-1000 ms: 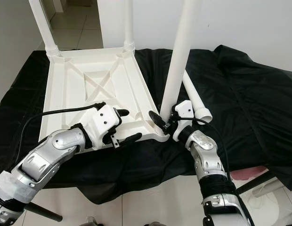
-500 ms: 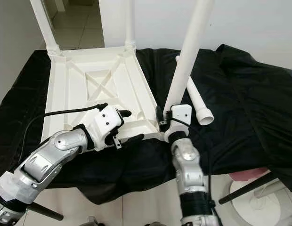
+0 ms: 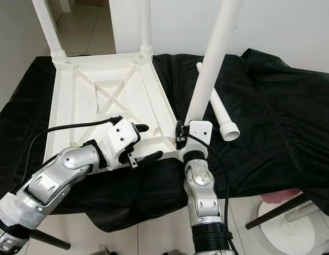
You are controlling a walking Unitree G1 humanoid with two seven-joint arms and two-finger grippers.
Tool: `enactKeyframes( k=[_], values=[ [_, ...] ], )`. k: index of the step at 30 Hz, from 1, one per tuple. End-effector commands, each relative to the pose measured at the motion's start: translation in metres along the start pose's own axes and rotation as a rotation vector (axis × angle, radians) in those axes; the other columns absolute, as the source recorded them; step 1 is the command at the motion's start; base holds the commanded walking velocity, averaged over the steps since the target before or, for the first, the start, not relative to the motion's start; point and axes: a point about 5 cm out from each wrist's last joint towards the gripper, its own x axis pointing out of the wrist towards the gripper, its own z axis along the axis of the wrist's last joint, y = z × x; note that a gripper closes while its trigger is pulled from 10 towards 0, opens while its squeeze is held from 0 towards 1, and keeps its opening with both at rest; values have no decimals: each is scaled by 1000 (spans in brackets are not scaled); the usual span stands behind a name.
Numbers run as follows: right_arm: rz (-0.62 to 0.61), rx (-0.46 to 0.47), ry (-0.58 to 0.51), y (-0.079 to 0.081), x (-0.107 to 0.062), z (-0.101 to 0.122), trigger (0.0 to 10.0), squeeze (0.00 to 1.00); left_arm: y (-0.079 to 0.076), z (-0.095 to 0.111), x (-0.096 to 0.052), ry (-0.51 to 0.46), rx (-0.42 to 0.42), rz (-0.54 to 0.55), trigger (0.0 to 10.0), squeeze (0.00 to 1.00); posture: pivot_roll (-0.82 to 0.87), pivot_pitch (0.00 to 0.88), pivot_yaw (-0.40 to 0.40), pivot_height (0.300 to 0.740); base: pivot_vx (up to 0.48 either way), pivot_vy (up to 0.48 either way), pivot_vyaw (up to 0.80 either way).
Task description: Building children table
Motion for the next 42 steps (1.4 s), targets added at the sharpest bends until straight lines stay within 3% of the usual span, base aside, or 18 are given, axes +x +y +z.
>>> enactKeyframes(
  k=[1,11,12,13,23,24,25,42],
  values=[
    [23,32,-8,10,-4,2,10000,0,-9,-3,1,14,11,-154,10000,0,-35,50,-28,740,0,0,0],
    [3,20,1,5,-6,4,10000,0,-11,-4,0,17,11,-147,10000,0,-32,47,-42,740,0,0,0],
    [7,18,3,5,-6,4,10000,749,-11,-4,0,16,10,-148,10000,0,-35,46,-45,740,0,0,0],
    [18,25,6,5,-8,3,10000,1000,-11,-4,0,16,10,-148,10000,0,-36,45,-45,740,0,0,0],
    [29,9,18,-1,-11,1,10000,1000,-12,-4,1,15,9,-153,10000,0,-45,42,-41,740,0,0,0],
    [52,0,18,-5,-13,0,10000,757,-12,-4,1,15,10,-155,10000,0,-46,42,-42,740,0,0,0],
    [102,-14,13,-8,-14,-1,10000,0,-12,-4,1,15,11,-155,10000,0,-48,42,-40,740,0,0,0],
    [360,-60,30,-30,-2,-4,10000,0,-9,-3,0,15,19,-153,10000,0,-42,47,-30,740,0,0,0]
  ],
)
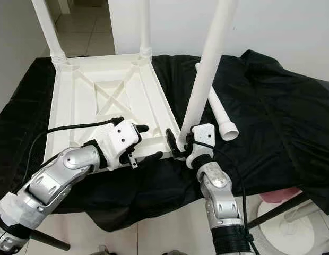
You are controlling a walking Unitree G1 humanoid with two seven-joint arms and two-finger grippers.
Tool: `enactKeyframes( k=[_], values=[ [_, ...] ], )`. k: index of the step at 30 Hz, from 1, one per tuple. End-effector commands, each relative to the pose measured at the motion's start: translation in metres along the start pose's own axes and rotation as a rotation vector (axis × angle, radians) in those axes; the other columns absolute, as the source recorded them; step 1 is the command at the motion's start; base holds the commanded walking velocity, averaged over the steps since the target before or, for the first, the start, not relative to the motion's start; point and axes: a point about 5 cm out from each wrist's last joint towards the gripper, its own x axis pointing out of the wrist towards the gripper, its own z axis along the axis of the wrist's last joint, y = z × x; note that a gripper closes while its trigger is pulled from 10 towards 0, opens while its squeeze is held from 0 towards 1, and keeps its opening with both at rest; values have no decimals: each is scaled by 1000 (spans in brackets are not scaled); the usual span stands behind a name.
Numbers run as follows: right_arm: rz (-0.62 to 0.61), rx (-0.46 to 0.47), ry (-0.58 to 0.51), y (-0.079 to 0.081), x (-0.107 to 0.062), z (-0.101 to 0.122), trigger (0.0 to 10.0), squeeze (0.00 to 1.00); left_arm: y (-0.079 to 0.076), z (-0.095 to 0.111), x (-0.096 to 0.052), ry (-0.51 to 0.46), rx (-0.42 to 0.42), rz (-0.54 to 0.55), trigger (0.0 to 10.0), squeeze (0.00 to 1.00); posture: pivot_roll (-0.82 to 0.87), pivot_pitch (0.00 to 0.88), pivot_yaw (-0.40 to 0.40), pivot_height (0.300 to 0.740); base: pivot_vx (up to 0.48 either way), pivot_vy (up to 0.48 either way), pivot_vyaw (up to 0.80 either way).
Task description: Building children table
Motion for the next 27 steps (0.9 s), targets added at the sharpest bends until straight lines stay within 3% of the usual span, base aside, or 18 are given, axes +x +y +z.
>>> enactKeyframes(
  k=[1,5,11,12,13,14,22,23,26,27],
  values=[
    [4,6,-3,-2,-1,-1,10000,0,-8,-1,0,2,8,-150,10000,0,-42,47,-30,740,0,0,0],
    [120,-52,25,-11,8,-3,10000,0,-7,-1,-1,5,9,-147,10000,0,-39,47,-25,740,0,0,0],
    [214,-68,52,-12,12,-6,10000,0,-6,0,-1,5,10,-144,10000,0,-35,49,-26,740,0,0,0],
    [231,-68,56,-13,12,-8,4784,0,-6,0,-1,6,11,-143,10000,0,-35,49,-26,740,0,0,0],
    [231,-68,56,-13,12,-8,4784,0,-6,0,-1,6,11,-143,10000,0,-35,49,-26,740,0,0,0],
    [237,-62,62,-14,12,-10,0,0,-6,0,-2,6,10,-141,10000,0,-28,51,-31,740,0,0,0],
    [245,-42,69,-18,6,-16,0,0,-6,-1,-3,9,9,-134,10000,0,-27,59,-30,740,0,0,0],
    [247,-37,69,-19,5,-16,1451,0,-5,-1,-4,9,7,-134,10000,0,-29,62,-28,740,0,0,0],
    [247,-37,69,-19,5,-16,1451,0,-5,-1,-4,9,7,-134,10000,0,-29,62,-28,740,0,0,0],
    [243,-38,69,-20,5,-16,10000,0,-5,-1,-4,9,6,-135,10000,0,-29,62,-28,740,0,0,0]
  ],
)
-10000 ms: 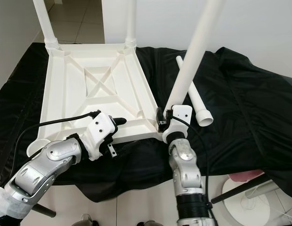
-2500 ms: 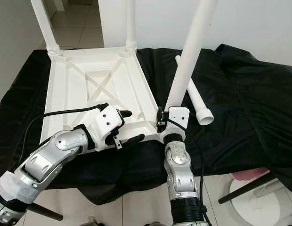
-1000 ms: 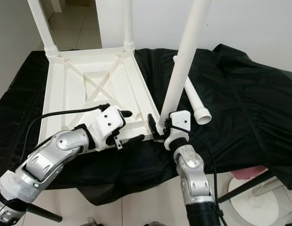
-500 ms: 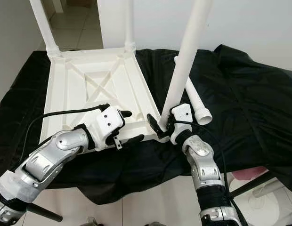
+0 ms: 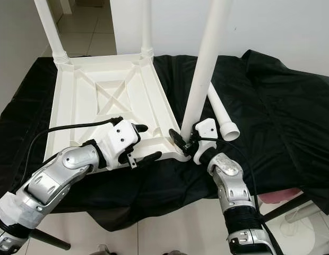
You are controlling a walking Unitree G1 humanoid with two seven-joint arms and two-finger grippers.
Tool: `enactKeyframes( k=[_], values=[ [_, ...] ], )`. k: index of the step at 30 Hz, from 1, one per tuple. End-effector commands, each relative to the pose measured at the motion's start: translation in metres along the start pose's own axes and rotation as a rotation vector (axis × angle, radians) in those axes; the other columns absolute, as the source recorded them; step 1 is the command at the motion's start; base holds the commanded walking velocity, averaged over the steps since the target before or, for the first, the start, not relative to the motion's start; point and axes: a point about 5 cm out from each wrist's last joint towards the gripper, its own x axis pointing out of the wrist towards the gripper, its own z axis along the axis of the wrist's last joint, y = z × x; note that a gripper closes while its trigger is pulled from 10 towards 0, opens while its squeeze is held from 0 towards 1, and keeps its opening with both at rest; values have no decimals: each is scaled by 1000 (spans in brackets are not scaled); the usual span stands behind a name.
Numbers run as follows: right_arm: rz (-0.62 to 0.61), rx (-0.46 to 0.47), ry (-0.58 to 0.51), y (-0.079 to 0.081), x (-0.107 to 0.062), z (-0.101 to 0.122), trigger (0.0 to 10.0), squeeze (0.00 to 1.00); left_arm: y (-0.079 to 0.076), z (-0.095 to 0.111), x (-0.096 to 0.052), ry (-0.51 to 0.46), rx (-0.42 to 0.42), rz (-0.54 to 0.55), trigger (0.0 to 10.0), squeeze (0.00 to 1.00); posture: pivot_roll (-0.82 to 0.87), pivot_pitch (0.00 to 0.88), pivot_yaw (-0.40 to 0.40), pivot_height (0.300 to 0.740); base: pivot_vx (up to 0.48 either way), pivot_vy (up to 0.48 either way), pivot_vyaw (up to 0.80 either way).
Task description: Building children table
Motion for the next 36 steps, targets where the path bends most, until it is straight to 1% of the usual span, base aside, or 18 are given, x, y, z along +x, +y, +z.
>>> enactKeyframes(
  k=[1,2,5,9,10,13,15,18,19,20,21,22,23,25,27,31,35,36],
  values=[
    [-17,14,33,0,-7,-9,10000,0,-7,0,-2,3,2,-141,10000,0,-33,72,-26,740,0,0,0],
    [-17,14,33,0,-7,-9,10000,0,-7,0,-2,3,2,-141,10000,0,-33,72,-26,740,0,0,0],
    [-101,16,37,2,-7,-11,10000,0,-7,0,-2,2,2,-145,10000,0,-34,74,-28,740,0,0,0],
    [-152,11,41,7,-7,-12,10000,0,-8,0,-2,1,-1,-145,10000,0,-34,78,-30,740,0,0,0],
    [-219,40,43,12,-5,-13,10000,0,-8,1,-2,0,-3,-145,10000,0,-35,80,-30,740,0,0,0],
    [-268,62,45,15,-5,-13,10000,0,-8,1,-2,-1,-5,-145,10000,0,-36,81,-30,740,0,0,0],
    [-378,104,39,24,-4,-13,10000,0,-8,0,-1,0,-5,-144,10000,0,-36,84,-34,740,0,0,0],
    [-414,114,34,28,-4,-13,10000,0,-8,0,-1,1,-5,-143,10000,0,-36,84,-34,740,0,0,0],
    [-490,160,27,35,-4,-14,10000,0,-8,1,-1,1,-6,-140,10000,0,-27,86,-41,740,0,0,0],
    [-490,160,27,35,-4,-14,10000,0,-8,1,-1,1,-6,-140,10000,0,-27,86,-41,740,0,0,0],
    [-546,187,24,40,-4,-14,10000,0,-8,1,-1,-1,-8,-137,10000,0,-25,87,-41,740,0,0,0],
    [-570,219,25,46,-3,-14,10000,0,-7,1,-1,-2,-10,-134,10000,0,-26,86,-39,740,0,0,0],
    [-566,234,17,52,-1,-13,10000,0,-7,1,-1,-2,-10,-133,10000,0,-27,87,-38,740,0,0,0],
    [-566,234,17,52,-1,-13,10000,0,-7,1,-1,-2,-10,-133,10000,0,-27,87,-38,740,0,0,0],
    [-527,220,-1,57,1,-8,10000,0,-8,1,-1,-2,-12,-134,10000,0,-31,87,-37,740,0,0,0],
    [-533,198,6,55,1,-4,10000,0,-8,1,0,-3,-11,-137,10000,0,-34,86,-38,740,0,0,0],
    [-524,185,3,59,1,-2,10000,0,-8,1,1,-4,-12,-136,10000,0,-33,87,-39,740,0,0,0],
    [-517,177,1,60,1,-1,10000,471,-8,1,0,-4,-12,-135,10000,0,-34,89,-39,740,0,0,0]
  ],
)
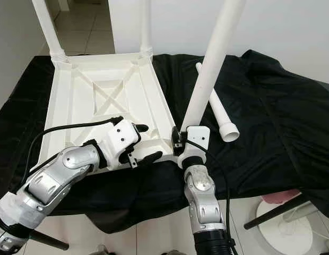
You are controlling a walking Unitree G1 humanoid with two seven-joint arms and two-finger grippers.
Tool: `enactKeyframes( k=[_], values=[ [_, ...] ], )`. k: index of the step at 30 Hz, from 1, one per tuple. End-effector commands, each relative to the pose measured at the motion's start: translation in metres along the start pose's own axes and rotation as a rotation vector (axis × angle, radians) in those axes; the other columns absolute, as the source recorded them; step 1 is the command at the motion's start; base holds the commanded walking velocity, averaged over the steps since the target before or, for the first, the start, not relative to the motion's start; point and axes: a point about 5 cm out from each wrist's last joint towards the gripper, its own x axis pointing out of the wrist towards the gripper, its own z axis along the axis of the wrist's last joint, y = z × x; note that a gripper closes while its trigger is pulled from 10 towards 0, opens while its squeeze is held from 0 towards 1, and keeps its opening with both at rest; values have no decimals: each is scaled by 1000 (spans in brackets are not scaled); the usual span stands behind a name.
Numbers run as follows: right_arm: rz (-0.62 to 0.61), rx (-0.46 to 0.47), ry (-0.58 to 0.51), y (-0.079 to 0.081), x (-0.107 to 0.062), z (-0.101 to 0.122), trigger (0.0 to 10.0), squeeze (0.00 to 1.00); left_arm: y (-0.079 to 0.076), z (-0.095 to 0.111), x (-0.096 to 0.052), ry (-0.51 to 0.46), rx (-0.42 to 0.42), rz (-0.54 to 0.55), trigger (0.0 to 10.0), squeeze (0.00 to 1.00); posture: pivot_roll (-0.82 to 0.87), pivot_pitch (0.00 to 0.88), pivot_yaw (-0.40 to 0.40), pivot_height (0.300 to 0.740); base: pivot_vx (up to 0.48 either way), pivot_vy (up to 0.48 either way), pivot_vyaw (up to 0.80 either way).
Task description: Building children table
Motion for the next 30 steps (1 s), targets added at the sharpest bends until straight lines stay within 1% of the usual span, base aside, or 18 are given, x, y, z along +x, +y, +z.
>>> enactKeyframes(
  k=[1,2,6,12,13,14,16,17,18,20,22,23,24,25,26,27,28,30],
  values=[
    [6,37,45,7,-5,-8,10000,471,-7,0,-1,3,-3,-134,10000,0,-34,89,-39,740,0,0,0],
    [19,31,40,8,-6,-7,10000,1000,-8,0,-1,4,-4,-134,10000,0,-33,90,-41,740,0,0,0],
    [56,24,20,7,-7,-4,10000,1000,-8,-1,-1,5,-8,-134,10000,0,-33,92,-42,740,0,0,0],
    [95,4,15,-1,-9,-4,10000,1000,-8,0,-1,5,-6,-131,10000,0,-34,90,-42,740,0,0,0],
    [106,-1,15,-3,-9,-4,10000,671,-8,0,-1,4,-5,-131,10000,0,-34,90,-42,740,0,0,0],
    [119,-6,16,-5,-9,-4,10000,0,-8,0,-1,4,-6,-130,10000,0,-34,89,-42,740,0,0,0],
    [128,-13,14,-8,-9,-3,10000,0,-8,0,-1,3,-6,-129,10000,0,-34,87,-43,740,0,0,0],
    [159,-23,7,-13,-9,-2,10000,0,-9,-1,0,2,-8,-128,10000,0,-33,87,-41,740,0,0,0],
    [159,-23,7,-13,-9,-2,10000,0,-9,-1,0,2,-8,-128,10000,0,-33,87,-41,740,0,0,0],
    [209,-48,-4,-20,-6,0,10000,0,-10,-1,0,2,-10,-130,10000,0,-34,86,-40,740,0,0,0],
    [209,-48,-4,-20,-6,0,10000,0,-10,-1,0,2,-10,-130,10000,0,-34,86,-40,740,0,0,0],
    [237,-52,-7,-23,-4,1,10000,0,-10,-2,0,3,-10,-130,10000,0,-35,85,-39,740,0,0,0],
    [237,-52,-7,-23,-4,1,10000,0,-10,-2,0,3,-10,-130,10000,0,-35,85,-39,740,0,0,0],
    [265,-64,-12,-26,-2,2,10000,0,-11,-2,0,4,-12,-131,10000,0,-36,85,-38,740,0,0,0],
    [320,-81,-8,-28,1,3,10000,0,-12,-2,1,4,-13,-135,10000,0,-36,82,-40,740,0,0,0],
    [320,-81,-8,-28,1,3,10000,0,-12,-2,1,4,-13,-135,10000,0,-36,82,-40,740,0,0,0],
    [386,-96,4,-29,4,2,10000,0,-13,-3,1,4,-13,-138,10000,0,-40,82,-39,740,0,0,0],
    [467,-126,27,-30,9,0,10000,0,-14,-4,2,8,-8,-142,10000,0,-39,81,-41,740,0,0,0]
  ],
)
